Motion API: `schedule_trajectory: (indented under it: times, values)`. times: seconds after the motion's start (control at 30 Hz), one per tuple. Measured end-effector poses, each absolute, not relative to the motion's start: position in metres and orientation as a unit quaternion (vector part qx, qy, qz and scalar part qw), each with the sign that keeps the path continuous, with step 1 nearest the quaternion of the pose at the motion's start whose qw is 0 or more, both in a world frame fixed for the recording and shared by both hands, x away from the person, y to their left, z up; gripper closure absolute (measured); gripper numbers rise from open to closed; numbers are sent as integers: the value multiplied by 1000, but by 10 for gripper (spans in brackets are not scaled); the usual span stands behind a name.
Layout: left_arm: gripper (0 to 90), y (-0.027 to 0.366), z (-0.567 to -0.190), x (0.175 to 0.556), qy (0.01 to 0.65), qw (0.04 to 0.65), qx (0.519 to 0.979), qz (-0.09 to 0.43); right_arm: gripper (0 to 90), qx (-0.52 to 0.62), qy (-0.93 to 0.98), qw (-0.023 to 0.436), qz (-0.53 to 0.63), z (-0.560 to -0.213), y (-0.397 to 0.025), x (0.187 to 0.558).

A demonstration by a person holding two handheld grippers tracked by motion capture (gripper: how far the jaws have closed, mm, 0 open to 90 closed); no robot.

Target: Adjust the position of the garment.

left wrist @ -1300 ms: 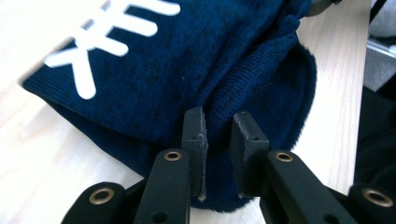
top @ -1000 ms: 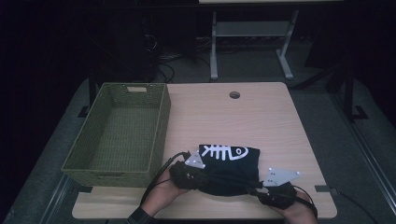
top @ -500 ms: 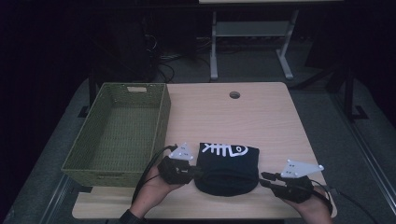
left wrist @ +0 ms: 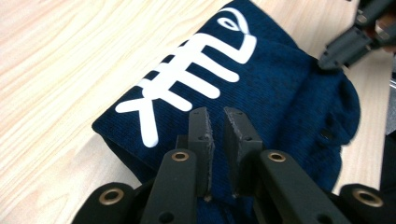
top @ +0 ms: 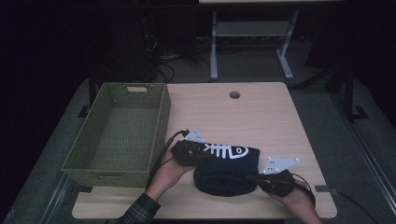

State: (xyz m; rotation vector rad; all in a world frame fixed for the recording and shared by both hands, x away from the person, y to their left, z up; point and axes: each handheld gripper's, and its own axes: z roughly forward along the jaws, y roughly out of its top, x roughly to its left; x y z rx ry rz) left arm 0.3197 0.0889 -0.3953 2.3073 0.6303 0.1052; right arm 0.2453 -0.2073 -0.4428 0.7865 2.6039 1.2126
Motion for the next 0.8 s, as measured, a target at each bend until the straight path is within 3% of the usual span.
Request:
schedule_trajectory:
  times: [0.3,0.53,0.8]
  values:
    - [735,76,-403,318,238,363,900,36,898,243,882,58,399,-456,-187,242]
    - [738,56,-431,329,226,316,920,49,899,245,884,54,394,-461,-181,242]
    - [765,49,-444,345,227,311,922,40,900,234,888,47,394,-463,-163,239]
